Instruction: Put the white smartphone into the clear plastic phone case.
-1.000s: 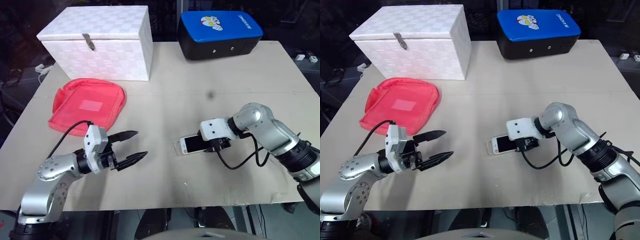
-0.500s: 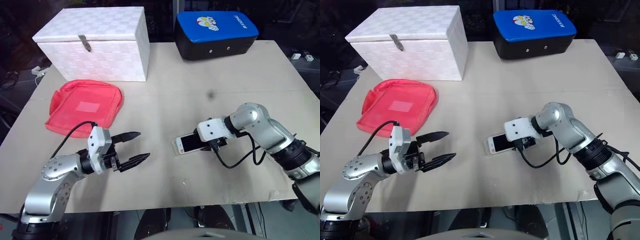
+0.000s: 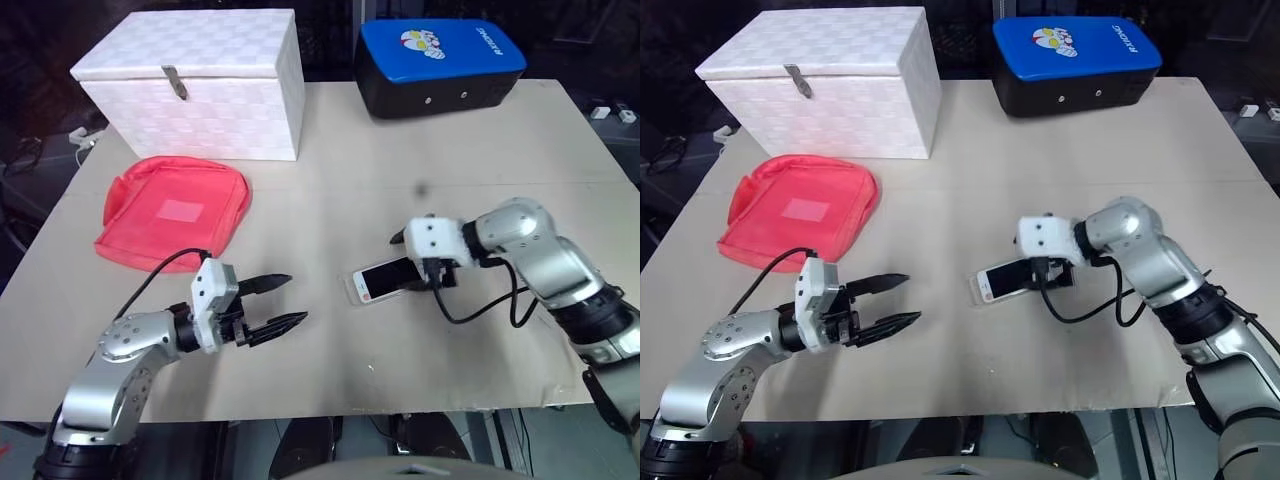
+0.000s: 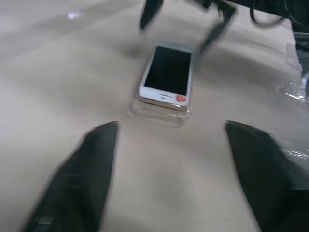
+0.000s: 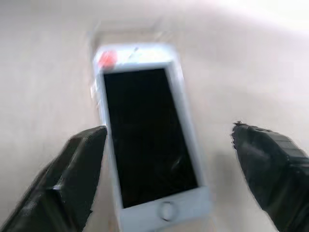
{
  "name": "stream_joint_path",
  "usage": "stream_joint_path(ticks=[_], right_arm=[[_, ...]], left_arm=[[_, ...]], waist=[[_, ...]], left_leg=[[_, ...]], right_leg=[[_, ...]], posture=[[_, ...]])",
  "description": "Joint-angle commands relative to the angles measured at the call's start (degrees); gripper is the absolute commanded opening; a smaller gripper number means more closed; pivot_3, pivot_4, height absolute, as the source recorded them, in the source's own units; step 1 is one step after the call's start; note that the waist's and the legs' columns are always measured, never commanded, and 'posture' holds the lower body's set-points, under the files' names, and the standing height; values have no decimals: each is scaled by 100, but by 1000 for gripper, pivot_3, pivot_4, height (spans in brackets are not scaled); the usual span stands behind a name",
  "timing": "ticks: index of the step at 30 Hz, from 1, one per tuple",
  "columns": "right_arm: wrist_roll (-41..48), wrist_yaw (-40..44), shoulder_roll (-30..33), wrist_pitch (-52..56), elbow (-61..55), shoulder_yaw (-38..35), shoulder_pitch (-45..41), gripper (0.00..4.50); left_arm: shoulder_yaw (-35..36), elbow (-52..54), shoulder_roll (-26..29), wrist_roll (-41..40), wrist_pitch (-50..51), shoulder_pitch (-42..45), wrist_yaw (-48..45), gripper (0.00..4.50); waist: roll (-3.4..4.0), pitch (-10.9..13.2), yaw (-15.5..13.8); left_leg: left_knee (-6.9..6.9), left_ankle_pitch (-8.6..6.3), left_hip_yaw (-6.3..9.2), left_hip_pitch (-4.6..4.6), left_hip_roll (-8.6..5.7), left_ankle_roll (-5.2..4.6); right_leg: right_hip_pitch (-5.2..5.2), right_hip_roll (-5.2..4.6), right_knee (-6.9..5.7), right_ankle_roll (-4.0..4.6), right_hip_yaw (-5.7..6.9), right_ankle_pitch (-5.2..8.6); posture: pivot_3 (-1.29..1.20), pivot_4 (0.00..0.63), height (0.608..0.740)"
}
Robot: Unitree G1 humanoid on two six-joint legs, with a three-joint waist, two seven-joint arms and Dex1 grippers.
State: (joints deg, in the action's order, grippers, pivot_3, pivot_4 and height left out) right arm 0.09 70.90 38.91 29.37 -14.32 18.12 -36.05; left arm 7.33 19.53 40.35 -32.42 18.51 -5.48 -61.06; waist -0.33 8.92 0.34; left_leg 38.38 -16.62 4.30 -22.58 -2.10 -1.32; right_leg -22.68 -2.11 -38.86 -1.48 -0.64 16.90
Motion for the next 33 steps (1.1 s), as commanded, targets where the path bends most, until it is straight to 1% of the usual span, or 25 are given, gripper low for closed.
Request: stream_joint_path(ticks=[1,3,4,5,6,7,9,11,13,16,18,20,23,26,29,31,33], right_arm=[[468,-342,167,1024,-1164,-532,767,2398],[505,-675,190,1334,-1510,-687,1185,1356],[454,-893,188,1428,-1571,-778,1326,910],[408,-1127,189,1552,-1563,-942,1426,708],[371,-1346,199,1648,-1535,-1090,1493,151],[297,-1580,221,1698,-1461,-1200,1537,46],[120,-1827,379,1525,-1254,-1169,1646,46],[25,-1966,447,1326,-1048,-1041,1700,46],[-17,-2087,387,1184,-787,-892,1683,46],[-89,-2180,300,991,-463,-686,1598,46],[38,-2073,172,896,-345,-538,1564,46],[253,-1920,73,989,-441,-463,1597,46],[322,-1839,106,1141,-770,-326,1682,46],[471,-1981,-11,1486,-1090,-388,1733,46],[381,-2158,-5,1688,-1279,-367,1816,46],[274,-2262,85,1692,-1346,-366,1897,46],[170,-2475,138,1603,-1351,-528,1954,46]], left_arm=[[-302,-49,48,264,-14,201,2,1727],[-551,-211,-42,450,89,462,149,714],[-691,-299,-109,581,128,616,260,302],[-848,-356,-182,646,269,793,357,136],[-991,-420,-248,745,336,950,432,0],[-1118,-495,-297,838,415,1100,489,0],[-1324,-639,-339,949,662,1299,554,0],[-1527,-788,-333,1138,679,1428,548,0],[-1771,-947,-371,1349,670,1581,539,0],[-1931,-1165,-455,1573,618,1754,598,0],[-2099,-1320,-620,1734,563,1936,671,0],[-2201,-1434,-763,1813,596,2096,704,0],[-2158,-1690,-851,1889,601,2408,704,0],[-2175,-1980,-798,2005,464,2682,605,0],[-2180,-2165,-759,2052,362,2820,487,0],[-2160,-2220,-740,2079,338,2837,460,0],[-2129,-2257,-710,2088,310,2845,433,0]], waist=[[-1,0,-29],[2,0,-37],[2,0,-37],[3,0,-36],[3,0,-33],[3,0,-25],[2,-1,12],[1,-2,24],[1,-2,52],[3,-4,36],[6,-6,6],[5,-8,-32],[6,-9,-92],[6,-9,-119],[6,-10,-105],[6,-10,-86],[6,-10,-89]], left_leg=[[-1,0,0,-3,0,-1],[-1,0,0,-5,0,-1],[0,0,0,-5,-1,0],[1,0,0,-5,-1,-1],[3,1,-1,-5,-2,-1],[7,1,-1,-5,-3,-2],[9,1,-1,-3,-6,-2],[9,2,-1,-3,-7,0],[6,4,-1,-3,-7,3],[5,5,-3,-3,-7,3],[10,6,-3,-3,-7,3],[22,6,-2,-2,-9,2],[34,6,3,-1,-10,1],[38,6,9,0,-11,2],[47,7,11,0,-11,3],[51,7,10,2,-11,3],[52,7,10,2,-11,4]], right_leg=[[-1,-1,4,0,1,0],[-2,-1,4,0,1,0],[-3,-1,1,0,0,0],[-3,-1,-2,0,1,0],[-3,-1,-5,-1,0,-1],[-2,-1,-9,-1,0,-1],[-1,0,-11,-4,-2,-4],[-2,1,-11,-4,-1,-4],[-3,4,-10,-4,-3,-4],[-2,3,-8,-4,-5,-4],[0,3,-9,-5,-4,-4],[7,2,-12,-7,1,-5],[16,2,-16,-11,5,-8],[17,3,-19,-12,11,-8],[17,4,-32,-11,12,-8],[15,4,-39,-11,9,-8],[15,4,-40,-11,8,-7]], posture=[[0,150,740],[0,150,740],[0,150,740],[0,150,740],[0,150,740],[0,150,740],[0,150,740],[0,150,740],[0,150,740],[0,150,740],[0,150,740],[0,150,740],[0,150,740],[0,150,740],[0,150,740],[0,150,740],[0,150,740]])
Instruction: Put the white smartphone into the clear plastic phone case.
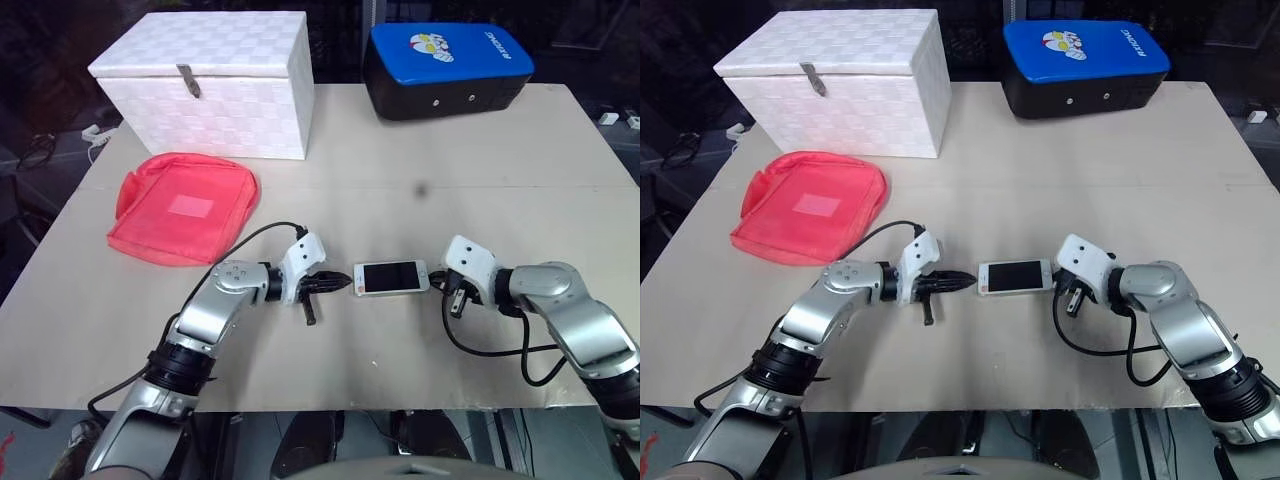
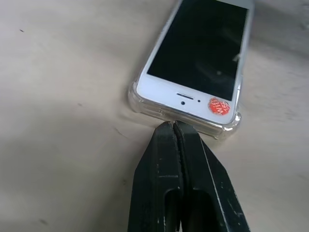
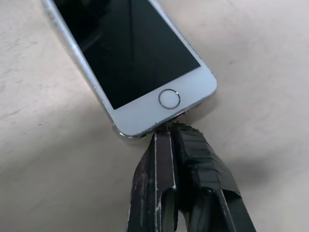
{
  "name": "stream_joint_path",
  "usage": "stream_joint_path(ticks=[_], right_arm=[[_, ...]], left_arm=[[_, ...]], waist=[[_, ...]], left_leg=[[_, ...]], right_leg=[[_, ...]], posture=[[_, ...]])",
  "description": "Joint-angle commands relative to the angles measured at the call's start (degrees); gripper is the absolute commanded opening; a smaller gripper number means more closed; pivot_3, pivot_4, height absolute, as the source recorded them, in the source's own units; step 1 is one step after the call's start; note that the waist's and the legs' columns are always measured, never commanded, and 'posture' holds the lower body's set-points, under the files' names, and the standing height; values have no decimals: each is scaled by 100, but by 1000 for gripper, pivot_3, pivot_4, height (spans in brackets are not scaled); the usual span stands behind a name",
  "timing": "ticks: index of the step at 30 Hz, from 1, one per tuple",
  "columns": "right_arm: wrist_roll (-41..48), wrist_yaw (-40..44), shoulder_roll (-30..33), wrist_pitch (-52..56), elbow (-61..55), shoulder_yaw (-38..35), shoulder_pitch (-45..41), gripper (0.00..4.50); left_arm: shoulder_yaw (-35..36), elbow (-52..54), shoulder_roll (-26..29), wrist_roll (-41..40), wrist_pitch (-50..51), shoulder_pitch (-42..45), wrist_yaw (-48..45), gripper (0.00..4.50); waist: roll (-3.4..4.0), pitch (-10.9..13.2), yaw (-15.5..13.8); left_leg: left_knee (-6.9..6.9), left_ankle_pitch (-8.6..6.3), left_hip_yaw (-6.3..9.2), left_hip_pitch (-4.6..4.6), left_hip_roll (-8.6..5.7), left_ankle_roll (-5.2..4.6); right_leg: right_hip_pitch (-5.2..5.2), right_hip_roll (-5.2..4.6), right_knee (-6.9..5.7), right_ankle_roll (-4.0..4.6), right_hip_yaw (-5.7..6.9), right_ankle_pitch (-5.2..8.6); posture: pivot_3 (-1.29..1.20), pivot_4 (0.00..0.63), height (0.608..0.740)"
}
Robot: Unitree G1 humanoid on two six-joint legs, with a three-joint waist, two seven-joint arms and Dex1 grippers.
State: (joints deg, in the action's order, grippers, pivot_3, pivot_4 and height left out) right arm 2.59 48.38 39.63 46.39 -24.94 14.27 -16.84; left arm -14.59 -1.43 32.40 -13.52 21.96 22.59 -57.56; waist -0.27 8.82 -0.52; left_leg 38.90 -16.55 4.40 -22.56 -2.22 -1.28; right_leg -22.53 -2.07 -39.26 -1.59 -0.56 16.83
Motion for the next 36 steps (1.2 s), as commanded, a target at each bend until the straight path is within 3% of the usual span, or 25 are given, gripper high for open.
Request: stream_joint_path(ticks=[1,6,11,14,19,23,30,36], right_arm=[[-131,-290,104,-237,-282,-192,38,46],[-244,-407,152,-542,-309,-77,-132,46],[-154,-492,-196,-529,-354,154,-220,46],[88,-559,-430,-333,-518,-40,-111,46],[321,-576,-116,-63,-725,-744,161,46],[353,-591,174,109,-909,-905,200,46],[-70,-671,432,89,-713,92,148,46],[117,-686,-85,250,-763,383,-264,46]], left_arm=[[78,-184,99,197,-48,50,68,0],[120,-555,166,221,-84,324,-83,0],[109,-851,154,263,-200,605,-205,0],[199,-805,242,190,-123,607,-270,0],[367,-574,404,42,63,424,-345,0],[331,-232,278,-18,348,363,-243,0],[173,94,94,40,813,410,-101,0],[39,-123,-162,138,691,666,-124,0]], waist=[[0,0,-4],[0,0,1],[-1,1,11],[-2,1,60],[-5,3,130],[-5,4,134],[-6,4,124],[-7,5,122]], left_leg=[[2,0,0,0,0,0],[10,0,0,0,-1,1],[26,1,1,2,-1,2],[28,1,0,0,-2,2],[29,1,0,-3,-4,2],[27,1,0,-3,-4,2],[28,0,-1,-6,-6,1],[29,1,-1,-7,-6,1]], right_leg=[[-1,0,-1,0,1,0],[-2,1,-11,0,0,0],[-2,3,-36,1,1,1],[-6,3,-41,1,-3,1],[-11,2,-41,1,-6,1],[-14,2,-43,1,-8,2],[-15,1,-42,0,-9,2],[-15,1,-42,0,-9,2]], posture=[[0,150,740],[0,150,740],[0,150,740],[0,150,740],[0,150,740],[0,150,740],[0,150,740],[0,150,740]])
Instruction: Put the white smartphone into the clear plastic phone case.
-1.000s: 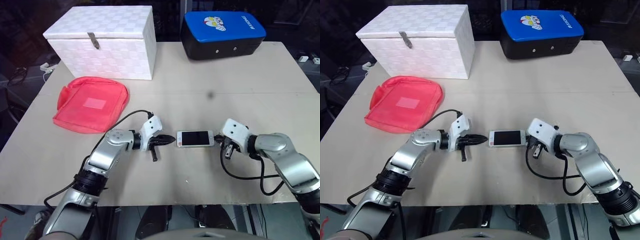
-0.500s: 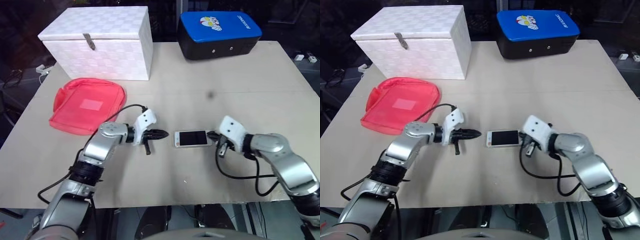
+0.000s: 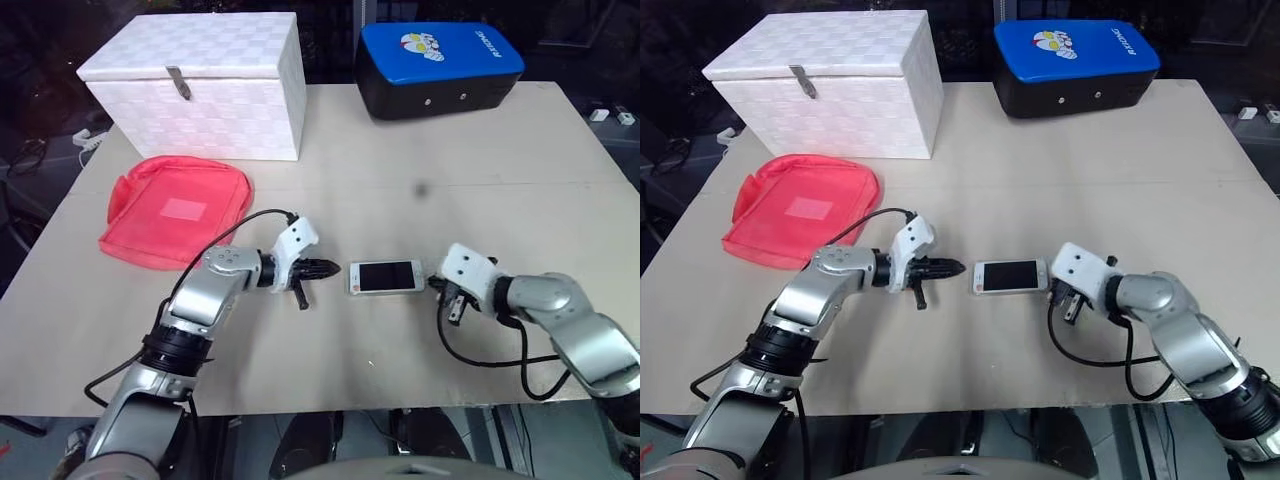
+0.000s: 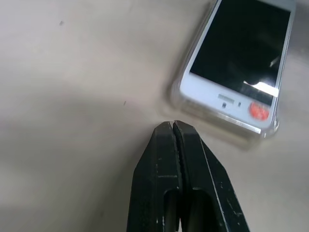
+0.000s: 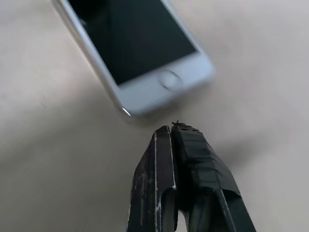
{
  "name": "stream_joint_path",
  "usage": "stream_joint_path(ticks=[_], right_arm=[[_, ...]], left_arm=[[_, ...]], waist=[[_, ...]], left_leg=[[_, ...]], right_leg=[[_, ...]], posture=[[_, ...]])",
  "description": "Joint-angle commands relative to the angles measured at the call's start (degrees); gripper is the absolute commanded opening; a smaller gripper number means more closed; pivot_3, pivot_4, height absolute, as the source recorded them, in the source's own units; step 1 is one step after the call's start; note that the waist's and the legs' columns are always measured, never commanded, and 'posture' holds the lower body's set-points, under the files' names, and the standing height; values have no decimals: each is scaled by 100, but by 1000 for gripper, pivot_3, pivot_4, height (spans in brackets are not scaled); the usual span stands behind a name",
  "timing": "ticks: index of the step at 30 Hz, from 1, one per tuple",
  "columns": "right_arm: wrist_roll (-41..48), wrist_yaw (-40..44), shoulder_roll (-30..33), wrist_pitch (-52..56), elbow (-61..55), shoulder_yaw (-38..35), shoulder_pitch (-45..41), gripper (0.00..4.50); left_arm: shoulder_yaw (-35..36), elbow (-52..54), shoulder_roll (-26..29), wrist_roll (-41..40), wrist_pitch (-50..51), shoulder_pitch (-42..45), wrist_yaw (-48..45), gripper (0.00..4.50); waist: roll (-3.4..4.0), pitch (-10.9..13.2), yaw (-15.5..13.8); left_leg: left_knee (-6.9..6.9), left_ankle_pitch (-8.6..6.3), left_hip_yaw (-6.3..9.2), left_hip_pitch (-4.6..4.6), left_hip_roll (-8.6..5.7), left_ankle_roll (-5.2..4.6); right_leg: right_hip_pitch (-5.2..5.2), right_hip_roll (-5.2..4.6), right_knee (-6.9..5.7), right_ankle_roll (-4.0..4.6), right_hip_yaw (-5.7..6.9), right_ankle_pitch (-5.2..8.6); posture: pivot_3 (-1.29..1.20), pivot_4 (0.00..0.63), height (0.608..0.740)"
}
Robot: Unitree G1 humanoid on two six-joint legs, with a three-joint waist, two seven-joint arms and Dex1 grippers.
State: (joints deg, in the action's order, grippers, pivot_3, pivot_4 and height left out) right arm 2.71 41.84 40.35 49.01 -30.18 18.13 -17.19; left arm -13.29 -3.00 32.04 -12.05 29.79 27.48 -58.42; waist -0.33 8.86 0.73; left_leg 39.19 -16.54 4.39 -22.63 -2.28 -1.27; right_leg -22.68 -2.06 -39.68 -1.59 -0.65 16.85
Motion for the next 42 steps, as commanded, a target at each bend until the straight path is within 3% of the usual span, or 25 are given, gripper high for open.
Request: stream_joint_path(ticks=[1,11,20,29,39,42], right_arm=[[106,-25,-185,-66,-258,7,-258,46],[86,5,-52,-40,-370,45,-180,46],[13,29,-82,69,-353,311,-213,46],[548,135,207,174,-511,-825,94,46],[581,-11,139,94,-542,-615,155,46],[596,-62,87,113,-580,-547,152,46]], left_arm=[[-103,-2,-165,-1,-112,209,-50,0],[-1,-190,-229,51,-269,219,-101,0],[-36,-1003,-444,323,-735,750,-186,0],[413,-363,-10,-300,-167,640,-683,0],[-468,-331,-79,590,-580,487,-348,0],[-392,-254,-92,498,-561,434,-351,0]], waist=[[-1,0,-3],[-1,0,-14],[-1,0,-4],[-3,1,4],[-3,1,21],[-2,0,11]], left_leg=[[0,0,0,-1,0,0],[1,0,1,0,0,0],[4,0,2,-1,-2,0],[0,0,3,-12,-2,0],[0,0,3,-12,-3,0],[-2,0,3,-7,-2,0]], right_leg=[[0,0,0,0,0,0],[0,-1,-1,0,2,0],[-1,-1,-6,0,5,0],[-9,-2,4,0,2,0],[-8,-1,2,-1,0,0],[-7,0,0,0,-1,0]], posture=[[0,150,740],[0,150,740],[0,150,740],[0,150,740],[0,150,740],[0,150,740]])
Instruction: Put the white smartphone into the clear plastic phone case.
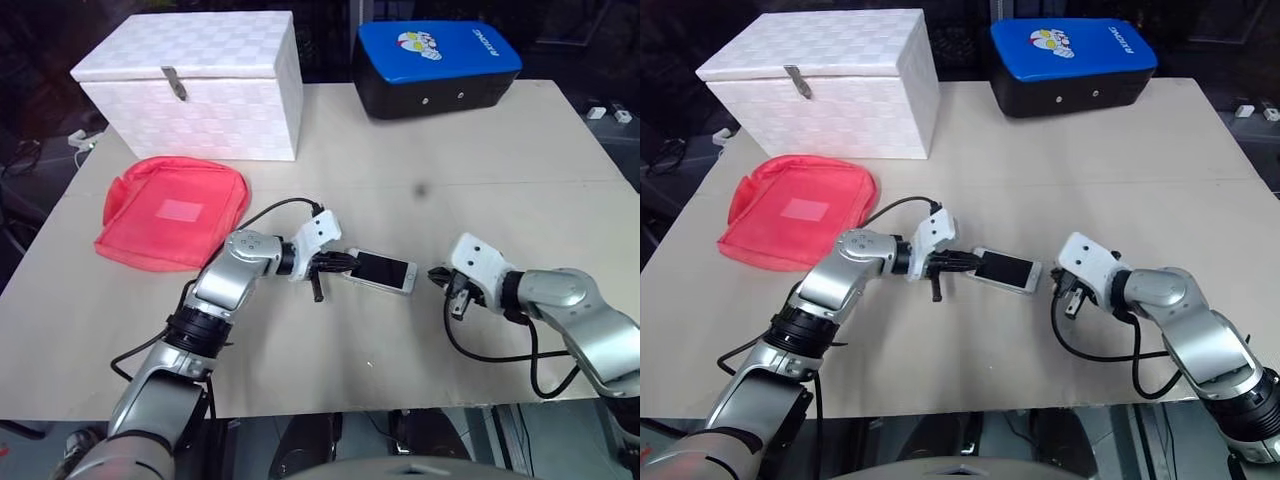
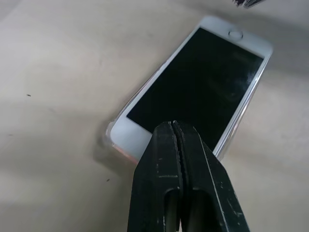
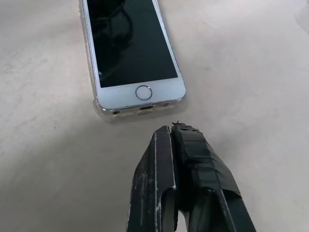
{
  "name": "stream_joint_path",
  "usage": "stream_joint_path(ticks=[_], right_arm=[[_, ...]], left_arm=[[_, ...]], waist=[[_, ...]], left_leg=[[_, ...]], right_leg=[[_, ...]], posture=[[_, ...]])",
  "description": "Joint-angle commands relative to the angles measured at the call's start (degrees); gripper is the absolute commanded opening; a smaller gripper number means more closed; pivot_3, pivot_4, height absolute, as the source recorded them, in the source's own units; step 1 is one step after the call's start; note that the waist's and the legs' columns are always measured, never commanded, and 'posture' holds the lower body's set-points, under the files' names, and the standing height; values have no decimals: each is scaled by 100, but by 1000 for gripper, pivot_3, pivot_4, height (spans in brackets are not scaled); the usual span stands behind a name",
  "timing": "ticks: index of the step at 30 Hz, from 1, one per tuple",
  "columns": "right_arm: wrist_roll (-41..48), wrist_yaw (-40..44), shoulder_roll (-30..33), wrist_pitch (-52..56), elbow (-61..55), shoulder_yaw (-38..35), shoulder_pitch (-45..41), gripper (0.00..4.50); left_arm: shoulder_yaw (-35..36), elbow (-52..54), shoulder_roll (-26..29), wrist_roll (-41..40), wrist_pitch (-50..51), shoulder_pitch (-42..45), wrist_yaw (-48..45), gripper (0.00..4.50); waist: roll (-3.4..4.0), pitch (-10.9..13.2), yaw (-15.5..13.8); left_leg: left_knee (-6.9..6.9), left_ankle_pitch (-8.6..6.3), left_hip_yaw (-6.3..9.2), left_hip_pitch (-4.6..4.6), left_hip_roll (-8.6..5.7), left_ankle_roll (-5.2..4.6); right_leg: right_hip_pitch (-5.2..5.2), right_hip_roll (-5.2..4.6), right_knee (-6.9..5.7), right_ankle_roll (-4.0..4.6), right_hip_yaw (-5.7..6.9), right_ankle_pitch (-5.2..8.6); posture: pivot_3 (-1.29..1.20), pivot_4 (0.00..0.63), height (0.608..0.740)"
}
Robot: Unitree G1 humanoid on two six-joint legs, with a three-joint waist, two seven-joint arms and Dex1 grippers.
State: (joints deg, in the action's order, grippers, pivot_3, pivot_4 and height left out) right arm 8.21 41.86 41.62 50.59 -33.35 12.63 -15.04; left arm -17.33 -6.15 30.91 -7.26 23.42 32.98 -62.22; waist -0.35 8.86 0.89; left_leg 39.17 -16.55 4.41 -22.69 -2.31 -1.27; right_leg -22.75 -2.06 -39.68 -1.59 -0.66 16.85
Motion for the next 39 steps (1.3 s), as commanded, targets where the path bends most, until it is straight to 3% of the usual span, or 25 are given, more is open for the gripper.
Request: stream_joint_path(ticks=[1,5,12,23,26,32,39], right_arm=[[51,-86,-64,-35,-270,17,-65,46],[37,-175,-134,-12,-296,100,-43,46],[40,-235,-164,-10,-295,216,-102,46],[-52,-183,-246,40,46,766,-576,46],[169,-243,-466,235,-26,513,-709,46],[354,-42,387,578,-558,-219,-163,46],[31,-179,646,341,-251,269,33,46]], left_arm=[[134,106,-36,-117,133,-102,50,0],[749,166,-69,-525,569,83,281,0],[660,74,259,-193,479,-136,502,0],[229,545,-128,-203,662,-338,500,0],[222,598,-153,-178,686,-378,522,0],[276,454,-106,-141,599,-350,528,0],[215,442,-105,-123,511,-346,449,0]], waist=[[0,0,-12],[-6,4,-18],[-6,4,-17],[-6,4,-22],[-6,4,-17],[-7,3,-63],[-7,2,-17]], left_leg=[[1,0,0,0,0,0],[5,0,1,-5,-1,-1],[3,0,0,-2,-1,0],[3,0,1,-3,-1,0],[3,0,1,-3,-1,0],[4,-1,3,-8,-5,-1],[2,0,2,-1,-2,-1]], right_leg=[[0,0,0,0,0,0],[0,-1,2,0,3,0],[-1,-1,1,0,0,0],[-1,-1,1,0,1,0],[-1,-1,1,0,1,0],[0,-7,6,-1,5,0],[1,-3,-1,0,3,0]], posture=[[0,150,740],[0,150,740],[0,150,740],[0,150,740],[0,150,740],[0,150,740],[0,150,740]])
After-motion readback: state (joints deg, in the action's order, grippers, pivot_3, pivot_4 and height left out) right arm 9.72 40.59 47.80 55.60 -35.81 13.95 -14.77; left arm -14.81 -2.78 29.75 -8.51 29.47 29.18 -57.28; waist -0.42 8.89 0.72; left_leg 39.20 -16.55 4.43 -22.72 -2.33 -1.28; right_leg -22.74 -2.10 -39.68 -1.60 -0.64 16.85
